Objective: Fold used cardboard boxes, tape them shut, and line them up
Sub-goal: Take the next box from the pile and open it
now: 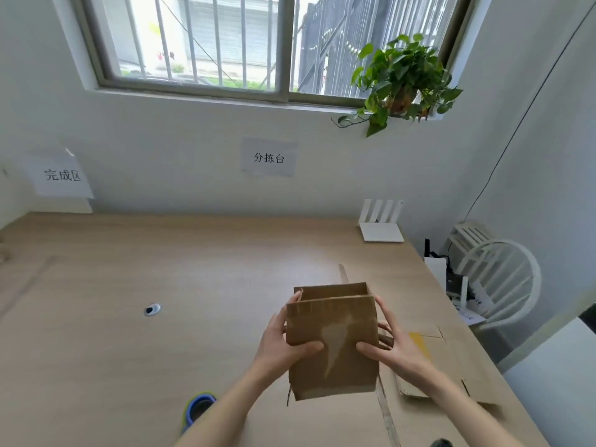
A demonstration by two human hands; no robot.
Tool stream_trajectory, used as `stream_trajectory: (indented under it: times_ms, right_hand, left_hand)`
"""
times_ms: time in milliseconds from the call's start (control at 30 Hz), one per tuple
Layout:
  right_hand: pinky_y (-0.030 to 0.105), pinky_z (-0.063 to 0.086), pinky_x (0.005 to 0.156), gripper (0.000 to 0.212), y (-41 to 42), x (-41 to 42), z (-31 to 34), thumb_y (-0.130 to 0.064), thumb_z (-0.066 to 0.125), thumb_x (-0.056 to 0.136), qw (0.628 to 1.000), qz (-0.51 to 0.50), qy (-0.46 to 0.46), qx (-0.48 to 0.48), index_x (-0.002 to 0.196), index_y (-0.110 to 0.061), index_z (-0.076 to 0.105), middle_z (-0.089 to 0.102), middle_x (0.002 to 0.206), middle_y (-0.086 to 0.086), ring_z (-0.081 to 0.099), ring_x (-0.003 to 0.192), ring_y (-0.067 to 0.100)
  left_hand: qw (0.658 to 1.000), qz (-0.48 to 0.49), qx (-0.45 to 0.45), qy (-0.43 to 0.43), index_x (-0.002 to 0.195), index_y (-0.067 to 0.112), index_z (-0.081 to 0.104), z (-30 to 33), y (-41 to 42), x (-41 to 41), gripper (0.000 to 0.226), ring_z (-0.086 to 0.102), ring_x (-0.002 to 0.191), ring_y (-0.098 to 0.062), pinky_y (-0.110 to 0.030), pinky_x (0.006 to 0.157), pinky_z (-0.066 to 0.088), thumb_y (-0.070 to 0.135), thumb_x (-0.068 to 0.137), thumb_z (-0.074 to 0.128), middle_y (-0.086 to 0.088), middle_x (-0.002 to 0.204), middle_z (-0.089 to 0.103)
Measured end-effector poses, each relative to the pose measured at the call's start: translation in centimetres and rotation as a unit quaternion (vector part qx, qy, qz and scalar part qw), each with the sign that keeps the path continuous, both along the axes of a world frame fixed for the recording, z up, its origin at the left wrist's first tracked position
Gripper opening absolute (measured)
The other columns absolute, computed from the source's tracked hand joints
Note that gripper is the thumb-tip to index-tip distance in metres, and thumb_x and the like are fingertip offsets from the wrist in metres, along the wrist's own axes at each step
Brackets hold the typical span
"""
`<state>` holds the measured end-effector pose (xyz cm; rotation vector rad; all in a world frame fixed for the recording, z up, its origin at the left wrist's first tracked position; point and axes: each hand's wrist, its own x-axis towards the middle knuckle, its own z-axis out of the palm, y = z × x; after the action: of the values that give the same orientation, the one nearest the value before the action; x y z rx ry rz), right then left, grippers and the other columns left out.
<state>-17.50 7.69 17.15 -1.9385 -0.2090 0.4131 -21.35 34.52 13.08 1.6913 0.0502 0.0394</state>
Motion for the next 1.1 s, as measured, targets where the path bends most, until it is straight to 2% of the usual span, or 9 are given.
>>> stream_trajectory:
  times_ms: [100, 233, 367, 467, 633, 767, 867, 1000, 1100]
  right_hand:
    - [0.048, 0.043, 0.113, 0.098, 0.5, -0.7, -2.5, -0.065, 0.084, 0.068, 1.000, 0.006, -0.010, -0.020, 0.144, -0.067, 0.023, 0.044, 0.149, -0.004, 0.051, 0.133, 0.021]
    - [0.042, 0.040, 0.114, 0.084, 0.5, -2.3, -7.6, -0.063, 0.079, 0.075, 0.999, 0.017, 0.017, -0.027, 0.144, -0.064, 0.031, 0.043, 0.152, -0.009, 0.049, 0.133, 0.018]
    - [0.042, 0.043, 0.114, 0.063, -0.1, -4.6, -12.8, -0.050, 0.075, 0.084, 0.999, 0.000, 0.049, -0.004, 0.138, -0.061, 0.045, 0.045, 0.149, -0.019, 0.048, 0.135, 0.009]
    - [0.034, 0.046, 0.111, 0.048, -0.8, -5.8, -15.9, -0.037, 0.071, 0.092, 0.998, -0.013, 0.061, -0.003, 0.132, -0.058, 0.055, 0.046, 0.146, -0.022, 0.046, 0.134, -0.001]
    - [0.032, 0.042, 0.109, 0.031, -1.5, -6.8, -19.0, -0.055, 0.060, 0.091, 0.996, 0.009, 0.073, -0.041, 0.121, -0.052, 0.066, 0.035, 0.145, -0.025, 0.038, 0.133, -0.009]
    - [0.019, 0.051, 0.091, 0.015, -0.4, -6.7, -19.4, -0.044, 0.062, 0.097, 0.996, -0.049, 0.038, -0.069, 0.111, -0.041, 0.066, 0.053, 0.127, -0.025, 0.053, 0.121, -0.001]
    - [0.030, 0.058, 0.087, 0.035, 0.3, -6.8, -19.4, -0.042, 0.076, 0.085, 0.992, -0.097, 0.014, -0.082, 0.112, -0.043, 0.053, 0.061, 0.115, -0.020, 0.064, 0.106, 0.002]
    - [0.028, 0.057, 0.086, 0.084, 1.1, -7.4, -19.6, -0.037, 0.076, 0.085, 0.992, -0.052, -0.007, -0.112, 0.147, -0.058, 0.024, 0.052, 0.124, -0.028, 0.064, 0.099, 0.002]
    - [0.027, 0.056, 0.085, 0.086, 2.1, -7.7, -20.2, -0.037, 0.069, 0.092, 0.980, 0.038, -0.065, -0.184, 0.150, -0.064, 0.011, 0.041, 0.133, -0.031, 0.059, 0.102, 0.000]
  left_hand:
    - [0.997, -0.004, 0.075, -0.026, 0.139, 0.064, 0.037, -2.6, 0.6, -1.1, 0.099, 0.054, 0.114, 0.004, -0.016, 0.090, 0.049, 0.046, 0.059, 0.094, 0.014, 0.125, 0.049]
    - [0.990, -0.019, 0.135, -0.024, 0.139, 0.062, 0.038, -7.5, 0.5, -2.3, 0.097, 0.057, 0.110, -0.003, -0.025, 0.091, 0.053, 0.052, 0.060, 0.092, 0.011, 0.122, 0.045]
    - [0.976, -0.043, 0.211, -0.015, 0.133, 0.069, 0.037, -12.1, -0.7, -4.0, 0.085, 0.046, 0.117, 0.002, -0.014, 0.093, 0.046, 0.056, 0.064, 0.084, 0.025, 0.125, 0.030]
    - [0.974, -0.039, 0.223, 0.000, 0.135, 0.060, 0.045, -15.1, -1.6, -5.2, 0.082, 0.043, 0.119, 0.005, -0.018, 0.096, 0.044, 0.060, 0.061, 0.082, 0.018, 0.127, 0.029]
    - [0.977, -0.032, 0.208, 0.031, 0.124, 0.052, 0.058, -18.6, -2.0, -6.8, 0.075, 0.029, 0.132, 0.015, -0.015, 0.107, 0.033, 0.056, 0.056, 0.089, 0.015, 0.140, 0.028]
    - [0.985, -0.023, 0.166, 0.047, 0.131, 0.038, 0.060, -18.8, -1.9, -8.1, 0.062, 0.040, 0.129, 0.013, -0.013, 0.103, 0.037, 0.062, 0.075, 0.075, 0.027, 0.141, 0.029]
    - [0.982, 0.030, 0.175, 0.071, 0.123, 0.045, 0.053, -18.7, -1.4, -8.6, 0.049, 0.042, 0.125, 0.015, -0.010, 0.101, 0.035, 0.047, 0.081, 0.078, 0.033, 0.134, 0.041]
    - [0.972, 0.106, 0.165, 0.130, 0.135, 0.047, 0.040, -19.4, -0.6, -9.1, 0.085, 0.054, 0.121, -0.001, -0.026, 0.101, 0.043, 0.033, 0.068, 0.091, 0.021, 0.130, 0.055]
    - [0.967, 0.061, 0.218, 0.118, 0.144, 0.059, 0.032, -19.6, -0.5, -10.4, 0.093, 0.048, 0.122, 0.008, -0.023, 0.100, 0.040, 0.033, 0.073, 0.086, 0.032, 0.135, 0.048]
